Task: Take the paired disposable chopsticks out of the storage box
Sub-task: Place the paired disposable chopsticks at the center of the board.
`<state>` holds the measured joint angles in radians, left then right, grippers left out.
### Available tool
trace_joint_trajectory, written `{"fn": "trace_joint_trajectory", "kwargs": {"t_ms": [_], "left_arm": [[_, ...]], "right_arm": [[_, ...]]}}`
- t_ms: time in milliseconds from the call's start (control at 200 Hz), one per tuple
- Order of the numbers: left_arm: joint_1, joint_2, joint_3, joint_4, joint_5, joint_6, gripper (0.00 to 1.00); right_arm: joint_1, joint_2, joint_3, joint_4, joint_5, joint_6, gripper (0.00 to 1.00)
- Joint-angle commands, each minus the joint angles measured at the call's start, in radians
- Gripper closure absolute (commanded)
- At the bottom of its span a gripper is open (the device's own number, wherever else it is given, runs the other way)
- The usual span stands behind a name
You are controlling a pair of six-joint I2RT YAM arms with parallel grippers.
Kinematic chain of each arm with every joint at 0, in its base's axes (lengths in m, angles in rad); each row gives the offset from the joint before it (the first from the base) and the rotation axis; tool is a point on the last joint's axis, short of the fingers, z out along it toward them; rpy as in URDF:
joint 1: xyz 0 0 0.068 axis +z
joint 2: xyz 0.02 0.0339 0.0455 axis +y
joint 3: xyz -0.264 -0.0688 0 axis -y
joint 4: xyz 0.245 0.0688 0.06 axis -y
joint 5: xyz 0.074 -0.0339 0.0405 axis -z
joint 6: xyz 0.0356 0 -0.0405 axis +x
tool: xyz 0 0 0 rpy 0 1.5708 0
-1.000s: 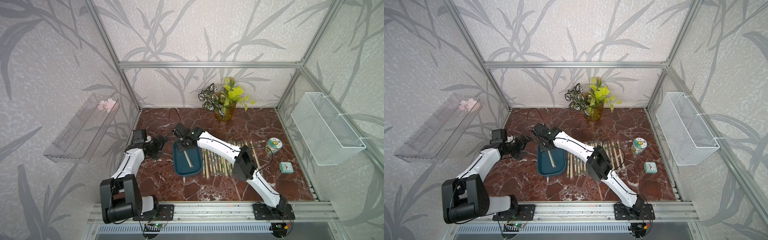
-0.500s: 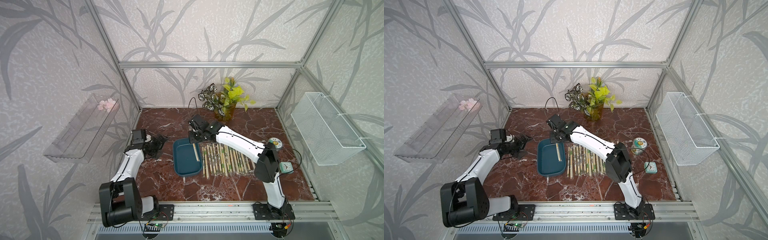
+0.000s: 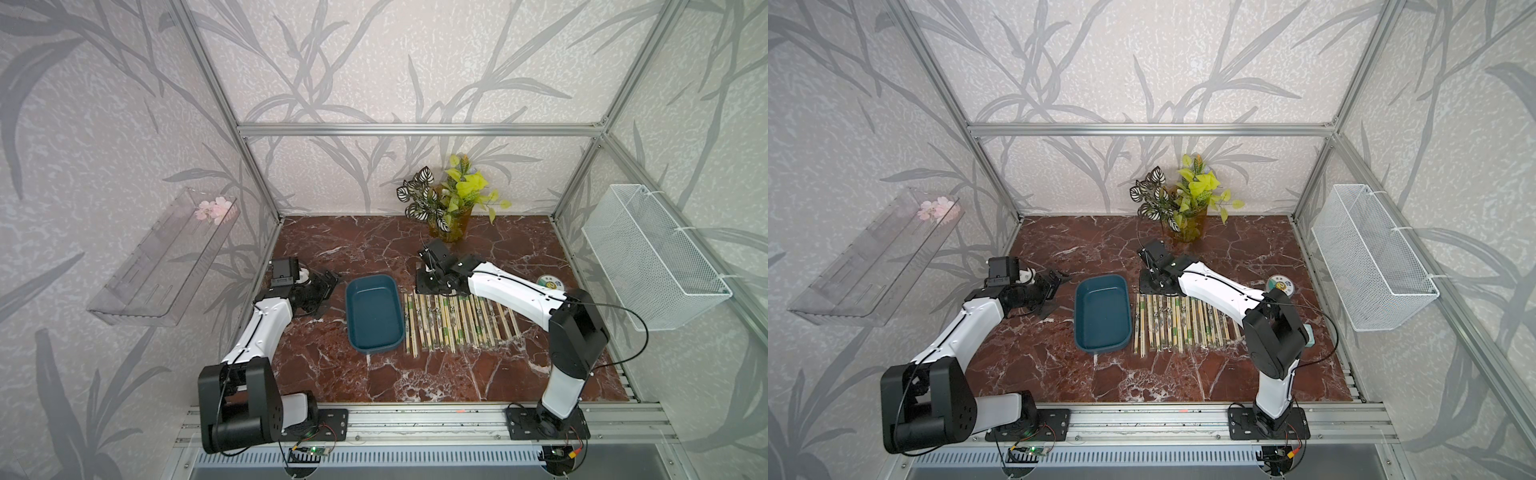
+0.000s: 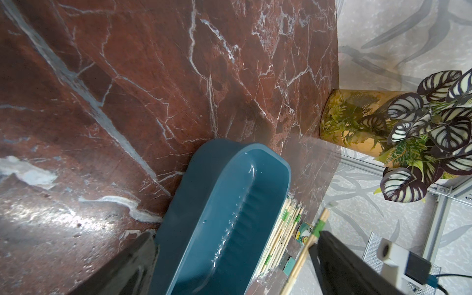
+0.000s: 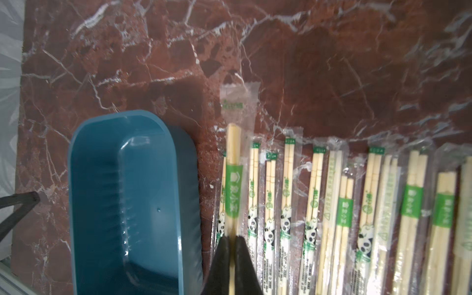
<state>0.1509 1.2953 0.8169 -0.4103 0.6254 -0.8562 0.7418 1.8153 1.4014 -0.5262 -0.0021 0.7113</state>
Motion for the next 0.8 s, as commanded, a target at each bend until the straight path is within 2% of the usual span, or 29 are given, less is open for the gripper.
{"fn": "trace_joint_trajectory", "kwargs": {"t_ms": [0,290,510,620,720,795], "left_arm": [[-0.011,-0.013,0.035,-0.024,-0.019,0.011,0.00],[-0.027,-0.013,0.044,-0.044,-0.037,0.018,0.00],[-0.029,-0.017,0.061,-0.063,-0.051,0.042,0.00],[-0.031,-0.014,0.087,-0.081,-0.064,0.068,0.00],[-0.032,-0.009,0.117,-0.093,-0.087,0.092,0.00],[-0.031,-0.010,0.142,-0.096,-0.121,0.114,0.00]], "right_arm": [[0.010,-0.019,-0.058,0.079,-0.034,0.060,1.00],[0.032,0.027,-0.134,0.136,-0.044,0.089,1.00],[0.016,-0.050,-0.160,0.126,-0.026,0.073,1.00],[-0.017,-0.125,-0.174,0.115,-0.025,0.041,0.88],[-0.061,-0.188,-0.176,0.104,-0.048,-0.012,0.65],[-0.093,-0.232,-0.180,0.100,-0.061,-0.065,0.55]]}}
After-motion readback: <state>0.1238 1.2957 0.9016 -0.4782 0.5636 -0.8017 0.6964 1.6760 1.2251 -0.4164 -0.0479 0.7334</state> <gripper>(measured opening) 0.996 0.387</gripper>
